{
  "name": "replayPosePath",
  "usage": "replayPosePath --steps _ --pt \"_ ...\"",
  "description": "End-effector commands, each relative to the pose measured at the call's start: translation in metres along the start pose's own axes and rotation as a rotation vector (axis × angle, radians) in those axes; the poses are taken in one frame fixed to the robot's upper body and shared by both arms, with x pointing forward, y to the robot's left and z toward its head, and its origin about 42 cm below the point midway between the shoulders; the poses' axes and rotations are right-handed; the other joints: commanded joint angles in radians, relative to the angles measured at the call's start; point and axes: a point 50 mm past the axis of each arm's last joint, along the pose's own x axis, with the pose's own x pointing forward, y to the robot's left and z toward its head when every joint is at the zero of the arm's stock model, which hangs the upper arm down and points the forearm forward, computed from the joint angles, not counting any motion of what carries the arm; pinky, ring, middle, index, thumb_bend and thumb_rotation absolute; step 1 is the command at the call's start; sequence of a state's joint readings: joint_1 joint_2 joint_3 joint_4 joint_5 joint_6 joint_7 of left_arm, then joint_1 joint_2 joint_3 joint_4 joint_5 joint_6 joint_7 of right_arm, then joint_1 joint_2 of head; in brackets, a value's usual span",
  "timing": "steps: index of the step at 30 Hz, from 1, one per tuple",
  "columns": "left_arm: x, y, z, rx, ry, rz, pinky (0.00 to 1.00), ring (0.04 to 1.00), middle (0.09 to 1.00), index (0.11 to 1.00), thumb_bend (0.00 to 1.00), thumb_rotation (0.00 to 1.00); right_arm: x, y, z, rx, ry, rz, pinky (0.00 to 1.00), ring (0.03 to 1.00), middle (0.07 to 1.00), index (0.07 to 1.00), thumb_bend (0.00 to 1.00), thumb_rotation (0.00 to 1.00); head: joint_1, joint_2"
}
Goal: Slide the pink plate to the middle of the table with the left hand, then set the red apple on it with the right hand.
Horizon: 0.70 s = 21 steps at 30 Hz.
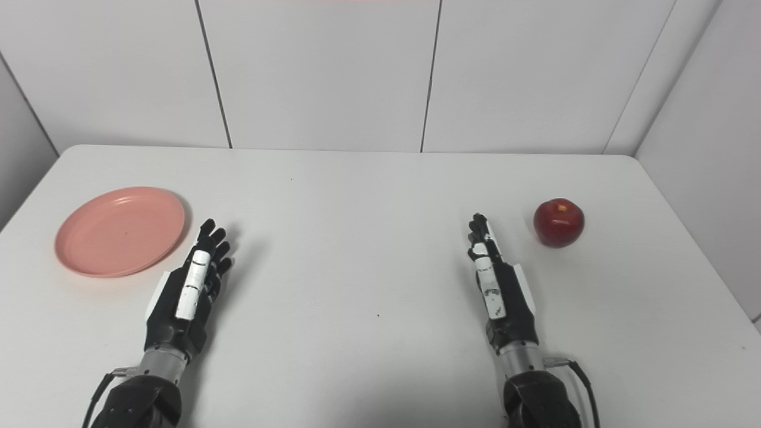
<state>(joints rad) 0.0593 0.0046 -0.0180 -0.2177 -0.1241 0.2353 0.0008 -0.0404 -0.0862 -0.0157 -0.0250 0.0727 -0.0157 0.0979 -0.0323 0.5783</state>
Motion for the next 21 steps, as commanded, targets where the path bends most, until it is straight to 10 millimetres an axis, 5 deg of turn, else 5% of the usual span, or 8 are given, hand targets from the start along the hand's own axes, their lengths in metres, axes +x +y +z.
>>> replayPosePath --steps 1,21 --pt "-0.025 0.002 -0.014 -0.019 0.036 0.039 1.00 1.000 1.000 1.000 0.63 0.86 -0.002 -0.006 0.000 -0.008 -0.019 -0.001 1.00 1.000 0.979 0.981 0.85 1.00 0.008 -0.005" --pt "-0.012 -0.037 -0.032 -0.015 0.030 0.054 1.00 0.969 1.000 1.000 0.57 0.86 -0.004 -0.049 -0.022 0.006 0.006 0.011 1.00 1.000 0.983 0.996 0.84 1.00 0.212 -0.114"
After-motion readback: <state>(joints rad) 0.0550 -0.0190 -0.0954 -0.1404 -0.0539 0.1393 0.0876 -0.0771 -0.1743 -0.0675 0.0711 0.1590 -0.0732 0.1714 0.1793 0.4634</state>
